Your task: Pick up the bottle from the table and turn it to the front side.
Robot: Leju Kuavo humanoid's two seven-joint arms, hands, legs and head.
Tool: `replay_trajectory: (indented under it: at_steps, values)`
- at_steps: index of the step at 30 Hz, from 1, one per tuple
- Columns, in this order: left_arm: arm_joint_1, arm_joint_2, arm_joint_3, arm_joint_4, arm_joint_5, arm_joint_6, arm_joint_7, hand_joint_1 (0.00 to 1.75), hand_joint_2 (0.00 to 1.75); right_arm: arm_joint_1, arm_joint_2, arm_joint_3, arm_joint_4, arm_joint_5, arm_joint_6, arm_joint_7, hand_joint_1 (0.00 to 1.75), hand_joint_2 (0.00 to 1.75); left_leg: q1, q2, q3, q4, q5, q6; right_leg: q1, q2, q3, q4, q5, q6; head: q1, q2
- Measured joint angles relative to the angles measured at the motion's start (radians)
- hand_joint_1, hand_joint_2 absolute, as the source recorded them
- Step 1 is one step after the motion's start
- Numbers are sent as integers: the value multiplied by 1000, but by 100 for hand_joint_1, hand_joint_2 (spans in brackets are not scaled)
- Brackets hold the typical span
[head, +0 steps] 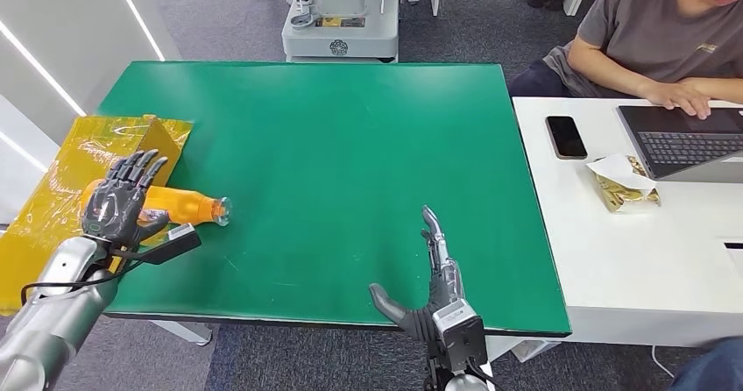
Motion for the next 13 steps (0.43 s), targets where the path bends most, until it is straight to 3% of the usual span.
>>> replay_trajectory:
  at_steps: [4, 8, 13]
  values:
    - [4, -3, 58, -111, 126, -18, -75, 0, 175, 4, 0, 0, 0, 0, -10, -10, 0, 175, 0, 0, 0, 0, 0, 0, 0, 0, 0, 0, 0, 0, 0, 0]
    - [10, -8, 75, -167, 205, -39, -89, 0, 175, 5, 0, 0, 0, 0, -15, -15, 0, 175, 0, 0, 0, 0, 0, 0, 0, 0, 0, 0, 0, 0, 0, 0]
    - [59, -71, 66, -451, 480, -79, -103, 0, 175, 4, 0, 0, 4, -16, -31, -38, 0, 175, -1, 0, 0, 0, 0, 0, 0, 0, 1, -1, 0, 0, 0, 0]
